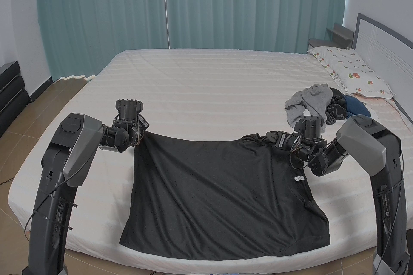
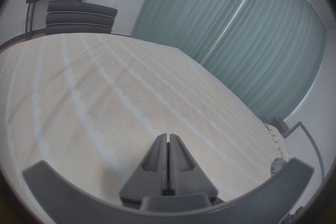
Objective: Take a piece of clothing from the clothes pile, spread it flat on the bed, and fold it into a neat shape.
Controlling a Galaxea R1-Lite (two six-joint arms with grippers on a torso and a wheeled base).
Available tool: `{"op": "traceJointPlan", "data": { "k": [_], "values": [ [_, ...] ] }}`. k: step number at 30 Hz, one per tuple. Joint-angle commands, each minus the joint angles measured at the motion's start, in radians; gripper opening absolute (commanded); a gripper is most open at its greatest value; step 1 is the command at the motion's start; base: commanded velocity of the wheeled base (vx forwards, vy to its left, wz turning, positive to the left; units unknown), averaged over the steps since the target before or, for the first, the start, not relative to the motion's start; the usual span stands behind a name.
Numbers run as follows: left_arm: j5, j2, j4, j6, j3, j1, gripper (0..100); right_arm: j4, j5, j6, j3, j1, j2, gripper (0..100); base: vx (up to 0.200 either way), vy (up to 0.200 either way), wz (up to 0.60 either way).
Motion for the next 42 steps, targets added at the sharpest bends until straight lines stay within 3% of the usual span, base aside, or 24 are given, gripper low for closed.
{"op": "traceJointPlan", "data": {
  "k": [1,4,5,20,33,34,35,36,39,42],
  "values": [
    [0.000,-0.005,0.002,-0.001,0.002,0.000,0,-0.004,-0.012,-0.042,-0.070,-0.001,0.098,100,0.000,0.000,0.00],
    [0.000,-0.005,0.008,-0.002,0.004,-0.002,0,0.007,-0.025,-0.062,-0.123,-0.003,0.140,100,0.000,0.000,0.00],
    [0.000,-0.005,0.008,-0.002,0.005,-0.002,0,0.007,-0.025,-0.062,-0.123,-0.003,0.140,0,0.000,0.000,0.00],
    [0.000,-0.002,-0.004,-0.002,-0.010,-0.002,0,-0.004,-0.084,-0.027,-0.386,-0.101,0.190,0,0.000,0.000,0.00],
    [-0.001,0.009,-0.031,-0.016,-0.032,0.000,0,-0.007,-0.102,0.010,-0.485,-0.107,0.230,0,0.000,0.000,0.00],
    [-0.001,0.009,-0.031,-0.018,-0.033,0.000,100,-0.007,-0.102,0.010,-0.487,-0.109,0.236,0,0.000,0.000,0.00],
    [-0.001,0.012,-0.031,-0.018,-0.033,0.000,100,-0.005,-0.101,0.010,-0.487,-0.110,0.239,0,0.000,0.000,0.00],
    [-0.004,0.013,-0.029,-0.018,-0.033,-0.002,100,-0.007,-0.101,0.011,-0.485,-0.110,0.247,100,0.000,0.000,0.00],
    [-0.004,0.018,-0.029,-0.018,-0.033,-0.002,100,-0.007,-0.101,0.019,-0.472,-0.112,0.246,100,0.000,0.000,0.00],
    [-0.003,0.015,-0.024,-0.018,-0.029,0.001,100,-0.005,-0.101,0.094,-0.421,-0.112,0.207,100,0.000,0.000,0.00]
  ]
}}
